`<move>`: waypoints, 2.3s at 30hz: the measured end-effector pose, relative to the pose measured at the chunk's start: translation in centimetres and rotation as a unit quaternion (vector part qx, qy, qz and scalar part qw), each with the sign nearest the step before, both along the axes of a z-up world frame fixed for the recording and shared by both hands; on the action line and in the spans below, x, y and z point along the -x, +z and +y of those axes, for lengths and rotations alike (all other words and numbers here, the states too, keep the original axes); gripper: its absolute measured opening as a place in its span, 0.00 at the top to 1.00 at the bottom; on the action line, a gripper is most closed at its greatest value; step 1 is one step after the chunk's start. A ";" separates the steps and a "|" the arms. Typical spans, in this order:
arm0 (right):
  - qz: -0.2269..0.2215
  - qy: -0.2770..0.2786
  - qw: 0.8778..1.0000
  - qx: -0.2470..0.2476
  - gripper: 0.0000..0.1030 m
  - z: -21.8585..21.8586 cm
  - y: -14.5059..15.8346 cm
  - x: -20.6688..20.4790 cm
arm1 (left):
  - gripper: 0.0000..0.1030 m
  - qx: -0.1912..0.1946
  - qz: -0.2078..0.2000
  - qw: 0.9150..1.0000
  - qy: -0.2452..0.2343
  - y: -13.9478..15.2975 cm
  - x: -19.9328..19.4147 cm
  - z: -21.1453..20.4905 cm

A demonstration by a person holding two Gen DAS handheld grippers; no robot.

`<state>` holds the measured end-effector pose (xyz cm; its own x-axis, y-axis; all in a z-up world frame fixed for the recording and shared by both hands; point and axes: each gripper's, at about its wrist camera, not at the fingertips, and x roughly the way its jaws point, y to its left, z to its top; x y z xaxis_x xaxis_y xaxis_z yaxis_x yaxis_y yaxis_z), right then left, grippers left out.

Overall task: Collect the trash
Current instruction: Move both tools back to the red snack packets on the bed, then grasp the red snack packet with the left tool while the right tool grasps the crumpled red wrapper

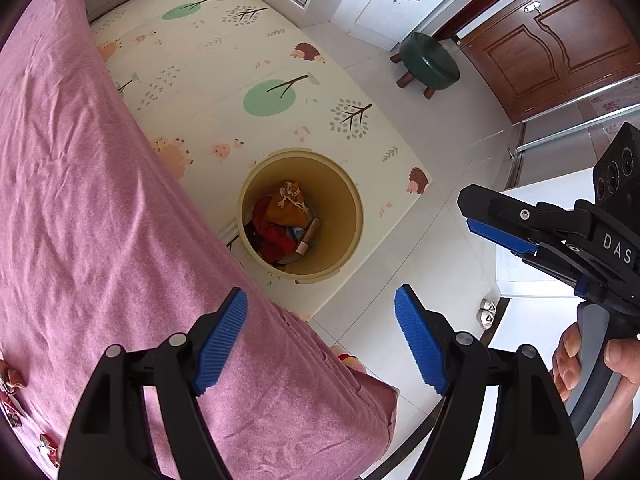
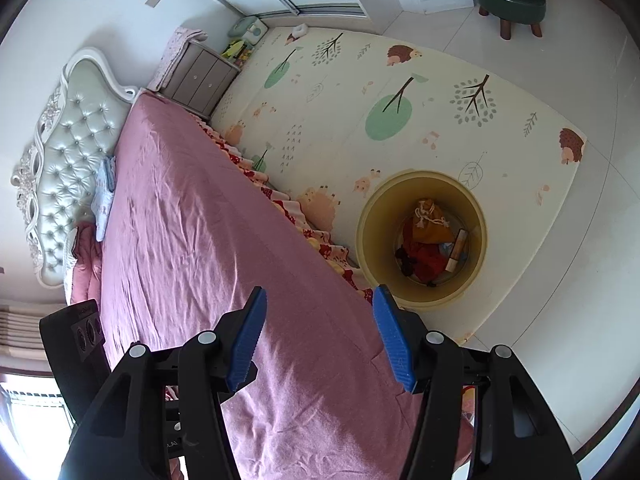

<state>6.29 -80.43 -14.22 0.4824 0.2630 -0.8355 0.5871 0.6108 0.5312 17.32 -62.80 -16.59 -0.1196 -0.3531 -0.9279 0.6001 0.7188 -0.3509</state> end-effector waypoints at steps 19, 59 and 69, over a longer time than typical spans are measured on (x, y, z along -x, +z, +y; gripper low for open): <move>0.011 0.218 0.976 -0.010 0.47 23.8 0.0 -6.2 | 0.26 -0.050 -0.056 0.985 0.158 1.5 2.0 26.0; 0.055 0.243 0.968 0.000 0.47 50.9 -4.7 -8.2 | 0.23 -0.102 -0.038 0.987 0.116 -5.4 -0.3 51.8; 0.080 0.232 0.969 -0.005 0.46 51.7 -6.5 -9.2 | 0.23 -0.120 -0.035 0.989 0.078 -9.2 -1.4 51.1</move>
